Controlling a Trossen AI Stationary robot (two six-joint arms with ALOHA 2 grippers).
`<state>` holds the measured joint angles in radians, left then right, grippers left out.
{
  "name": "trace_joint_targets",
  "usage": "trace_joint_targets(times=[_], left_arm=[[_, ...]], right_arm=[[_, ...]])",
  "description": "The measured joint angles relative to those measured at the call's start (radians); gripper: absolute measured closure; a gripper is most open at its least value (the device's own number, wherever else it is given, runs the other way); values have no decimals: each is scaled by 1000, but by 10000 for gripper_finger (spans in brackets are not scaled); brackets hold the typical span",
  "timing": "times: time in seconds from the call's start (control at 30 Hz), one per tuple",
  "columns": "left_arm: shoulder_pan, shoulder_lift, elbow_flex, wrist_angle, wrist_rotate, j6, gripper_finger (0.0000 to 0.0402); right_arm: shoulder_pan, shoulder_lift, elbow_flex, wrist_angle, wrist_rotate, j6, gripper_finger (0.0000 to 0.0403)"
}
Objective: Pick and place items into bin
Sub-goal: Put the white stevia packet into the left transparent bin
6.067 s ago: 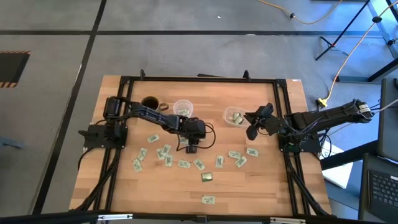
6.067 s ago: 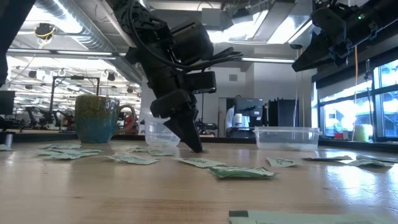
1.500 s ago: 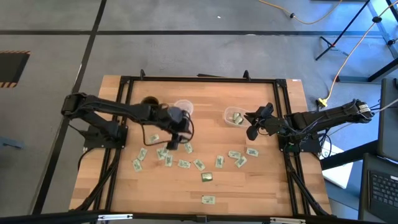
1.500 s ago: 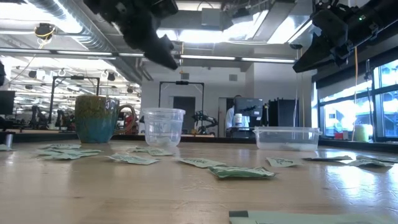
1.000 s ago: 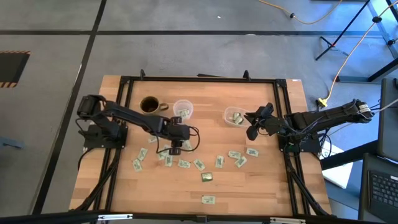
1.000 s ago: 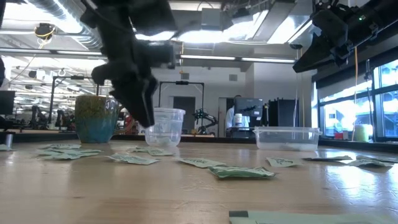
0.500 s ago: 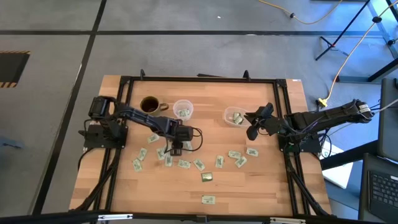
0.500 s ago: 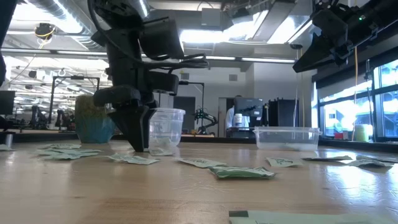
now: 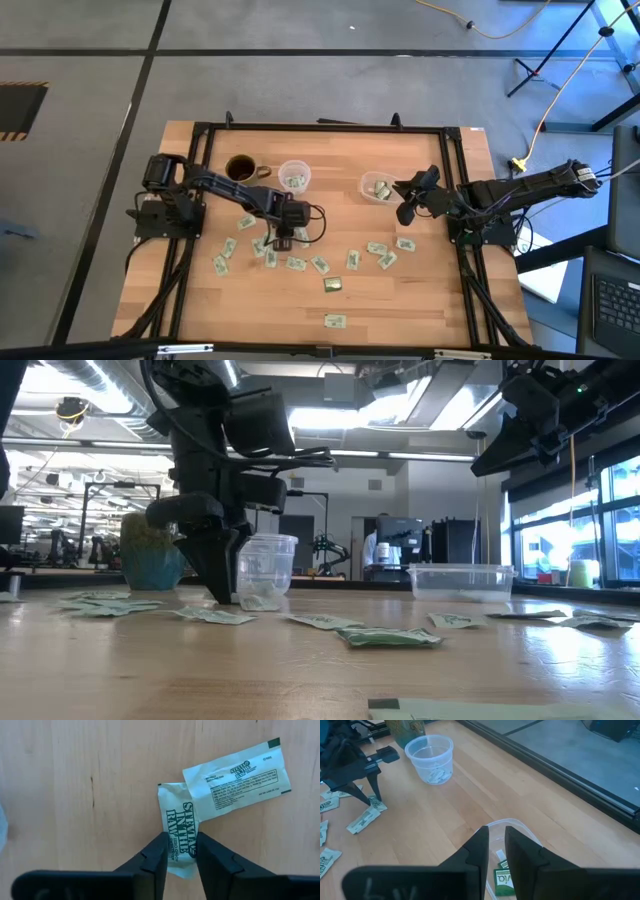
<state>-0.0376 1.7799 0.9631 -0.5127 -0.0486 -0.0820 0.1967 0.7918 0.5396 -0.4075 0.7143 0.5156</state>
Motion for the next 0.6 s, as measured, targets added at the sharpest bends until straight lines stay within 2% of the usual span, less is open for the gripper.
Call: trace_joint_targets(times=[0.3, 0.6], left_arm=[[0, -72, -5, -30, -20, 17, 349], [1, -77, -4, -37, -23, 17, 383]], right_arm=[[0, 0, 0, 0, 0, 0, 336], [0, 0, 0, 0, 0, -1, 336]])
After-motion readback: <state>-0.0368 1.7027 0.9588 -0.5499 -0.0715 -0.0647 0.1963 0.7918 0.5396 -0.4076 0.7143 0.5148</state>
